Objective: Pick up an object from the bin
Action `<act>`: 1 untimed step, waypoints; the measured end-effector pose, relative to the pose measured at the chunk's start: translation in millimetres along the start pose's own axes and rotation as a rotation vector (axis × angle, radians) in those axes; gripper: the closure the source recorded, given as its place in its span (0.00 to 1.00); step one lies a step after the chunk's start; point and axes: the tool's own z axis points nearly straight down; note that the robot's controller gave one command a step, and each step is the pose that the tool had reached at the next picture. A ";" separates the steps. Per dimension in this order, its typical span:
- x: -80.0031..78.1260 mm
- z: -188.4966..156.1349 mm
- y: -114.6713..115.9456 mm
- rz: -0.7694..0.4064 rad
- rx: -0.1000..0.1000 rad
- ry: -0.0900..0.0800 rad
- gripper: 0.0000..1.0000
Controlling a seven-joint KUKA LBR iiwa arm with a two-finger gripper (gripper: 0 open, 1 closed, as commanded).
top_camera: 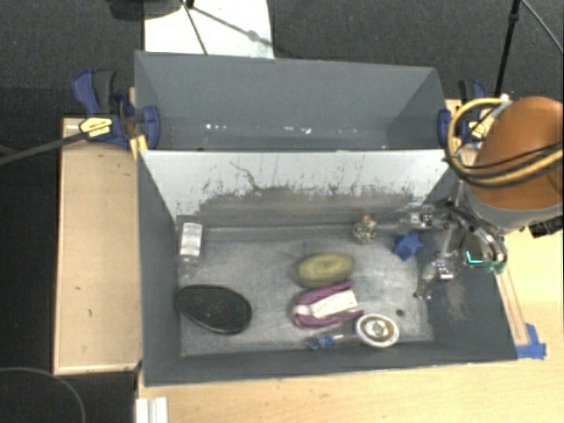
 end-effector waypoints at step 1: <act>-37.5 95.1 114.8 0.126 0.002 -0.012 0.00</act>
Offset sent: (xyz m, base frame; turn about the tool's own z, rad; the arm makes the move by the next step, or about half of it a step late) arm 0.0364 0.1284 -0.1124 0.1248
